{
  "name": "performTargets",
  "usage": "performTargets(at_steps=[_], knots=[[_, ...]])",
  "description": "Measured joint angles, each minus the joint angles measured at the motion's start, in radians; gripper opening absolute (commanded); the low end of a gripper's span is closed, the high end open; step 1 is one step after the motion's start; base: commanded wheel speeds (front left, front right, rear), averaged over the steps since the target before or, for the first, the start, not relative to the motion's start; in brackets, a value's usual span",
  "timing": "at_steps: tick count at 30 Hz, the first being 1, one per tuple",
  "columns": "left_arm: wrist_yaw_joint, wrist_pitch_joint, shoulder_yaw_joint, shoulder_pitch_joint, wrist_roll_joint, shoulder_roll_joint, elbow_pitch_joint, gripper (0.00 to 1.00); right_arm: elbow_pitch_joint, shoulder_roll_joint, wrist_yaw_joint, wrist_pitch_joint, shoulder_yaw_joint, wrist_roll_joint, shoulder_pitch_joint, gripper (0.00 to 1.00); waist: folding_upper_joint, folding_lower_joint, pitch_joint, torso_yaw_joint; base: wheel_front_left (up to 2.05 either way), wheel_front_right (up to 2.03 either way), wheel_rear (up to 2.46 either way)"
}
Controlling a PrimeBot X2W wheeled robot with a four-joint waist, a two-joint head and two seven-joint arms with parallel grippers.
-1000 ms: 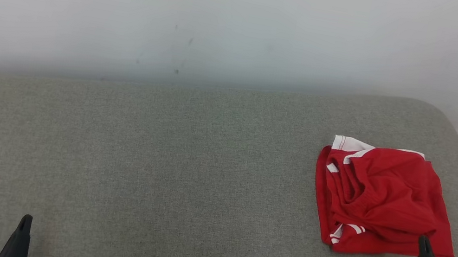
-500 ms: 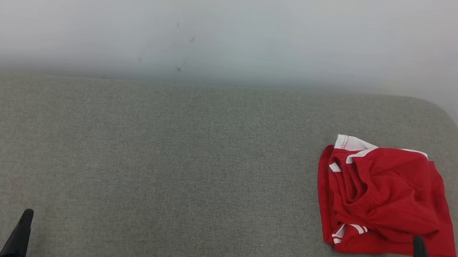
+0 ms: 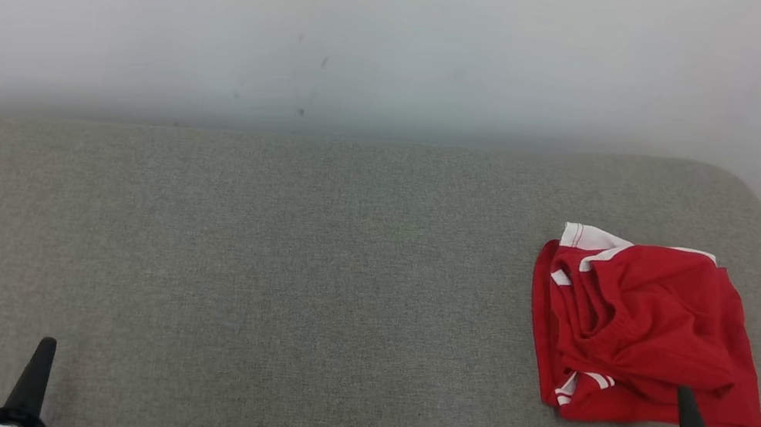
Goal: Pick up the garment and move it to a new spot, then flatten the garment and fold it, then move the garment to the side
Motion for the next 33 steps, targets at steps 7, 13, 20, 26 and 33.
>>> performTargets(at_steps=[7,13,20,26,33], knots=[[-0.018,0.014,0.016,-0.021,-0.095,-0.010,0.022,0.00,0.023,0.022,0.017,0.027,-0.018,0.071,-0.020,0.00,0.0000,0.0000,0.003,0.003,0.00,0.00,0.00],[-0.036,0.028,0.028,-0.041,-0.176,-0.020,0.042,0.00,0.045,0.040,0.031,0.048,-0.035,0.134,-0.032,0.00,0.0000,-0.0002,0.006,0.005,0.00,0.00,0.00],[-0.053,0.037,0.045,-0.059,-0.263,-0.029,0.066,0.00,0.067,0.062,0.051,0.073,-0.055,0.205,-0.042,0.00,0.0000,-0.0002,0.009,0.008,0.00,0.00,0.00],[-0.070,0.045,0.056,-0.080,-0.346,-0.039,0.085,0.00,0.086,0.080,0.068,0.093,-0.071,0.268,-0.063,0.00,0.0000,-0.0002,0.011,0.010,0.00,0.00,0.00],[-0.077,0.050,0.059,-0.086,-0.364,-0.042,0.092,0.00,0.091,0.087,0.071,0.100,-0.074,0.291,-0.066,0.00,0.0000,-0.0001,0.012,0.010,0.00,0.00,0.00]])
